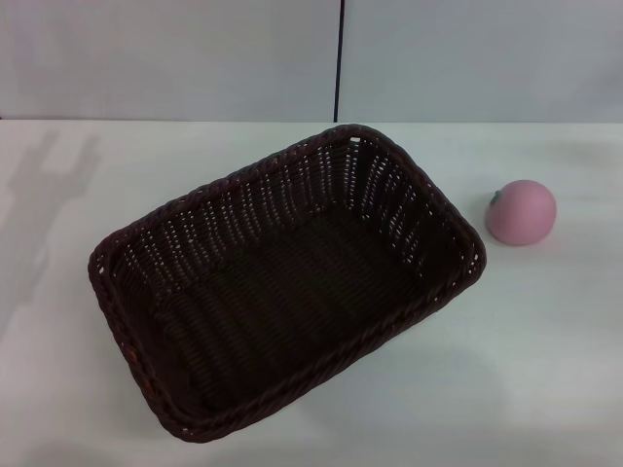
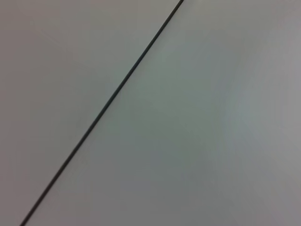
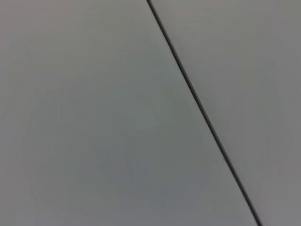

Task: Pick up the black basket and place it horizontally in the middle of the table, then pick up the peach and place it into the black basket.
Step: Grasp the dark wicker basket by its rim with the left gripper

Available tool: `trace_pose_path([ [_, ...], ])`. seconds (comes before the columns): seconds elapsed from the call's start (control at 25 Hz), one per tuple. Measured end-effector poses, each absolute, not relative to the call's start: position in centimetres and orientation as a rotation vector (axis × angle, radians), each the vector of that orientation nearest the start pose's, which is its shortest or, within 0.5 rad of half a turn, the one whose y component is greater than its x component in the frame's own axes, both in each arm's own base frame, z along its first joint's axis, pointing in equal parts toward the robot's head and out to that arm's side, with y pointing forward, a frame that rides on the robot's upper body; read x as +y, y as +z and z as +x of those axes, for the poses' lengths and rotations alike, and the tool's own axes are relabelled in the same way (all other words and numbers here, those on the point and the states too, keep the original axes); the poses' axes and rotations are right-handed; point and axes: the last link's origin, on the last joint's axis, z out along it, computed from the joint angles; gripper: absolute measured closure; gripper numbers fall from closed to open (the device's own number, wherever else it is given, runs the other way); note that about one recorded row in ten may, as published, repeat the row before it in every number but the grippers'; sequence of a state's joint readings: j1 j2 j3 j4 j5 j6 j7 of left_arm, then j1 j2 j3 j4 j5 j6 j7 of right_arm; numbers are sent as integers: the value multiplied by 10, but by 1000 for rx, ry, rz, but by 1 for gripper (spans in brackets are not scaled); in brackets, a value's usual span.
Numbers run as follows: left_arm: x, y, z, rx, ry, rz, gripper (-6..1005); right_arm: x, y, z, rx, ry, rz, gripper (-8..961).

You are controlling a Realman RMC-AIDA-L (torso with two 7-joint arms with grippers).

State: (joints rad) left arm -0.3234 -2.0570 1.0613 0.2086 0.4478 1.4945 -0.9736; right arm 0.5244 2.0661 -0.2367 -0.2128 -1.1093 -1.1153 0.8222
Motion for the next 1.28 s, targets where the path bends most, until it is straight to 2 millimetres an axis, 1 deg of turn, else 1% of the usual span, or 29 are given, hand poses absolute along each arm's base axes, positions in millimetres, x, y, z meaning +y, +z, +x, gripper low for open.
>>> trace_pose_path([
  [0.2,308,61,-326,-731,-1383,-1444,278,374,70,347,834,1017,-1339,180],
  [0.32,316,70,-325,-678,-1351,-1423,279,374,68,346,839,1022,-1338,182],
  [0.36,316,70,-325,-678,-1351,-1423,280,374,68,346,840,1022,-1338,182],
  [0.48,321,84,-327,-643,-1334,-1404,281,374,67,345,840,1024,-1338,184],
  [0.52,323,92,-328,-635,-1337,-1409,282,374,67,345,841,1025,-1338,184],
  [0.56,323,92,-328,-635,-1337,-1409,282,374,67,345,841,1025,-1338,185],
  [0.6,325,99,-328,-642,-1352,-1438,283,374,67,345,845,1029,-1336,185],
  [0.64,325,99,-328,-642,-1352,-1438,283,374,67,345,846,1030,-1335,185],
  [0.76,331,111,-322,-684,-1401,-1550,285,374,68,346,848,1033,-1326,185],
  [0.8,336,118,-314,-712,-1426,-1664,285,374,69,346,849,1037,-1318,185],
  [0.84,339,122,-308,-732,-1433,-1734,286,374,69,346,849,1037,-1318,185],
  [0.88,339,122,-308,-732,-1433,-1734,286,373,69,347,850,1037,-1316,185],
  [0.92,344,129,-296,-758,-1424,-1865,287,371,69,348,851,1035,-1314,185],
  [0.96,344,129,-296,-758,-1424,-1865,287,371,69,348,851,1035,-1314,185],
  [1.0,349,133,-282,-777,-1366,-2025,288,368,68,351,857,1030,-1309,185],
  [1.04,349,133,-282,-777,-1366,-2025,288,368,68,351,857,1030,-1309,185],
  [1.12,354,138,-266,-781,-1279,-2174,289,360,66,358,876,1019,-1298,184],
  [1.16,354,138,-266,-781,-1279,-2174,290,360,66,358,876,1019,-1298,184],
  [1.2,354,138,-266,-781,-1279,-2174,290,355,65,363,888,1012,-1290,184],
  [1.24,359,140,-243,-795,-1085,-2387,291,355,65,363,888,1012,-1290,184],
  [1.28,360,139,-240,-800,-1051,-2419,291,352,64,366,897,1008,-1284,184],
])
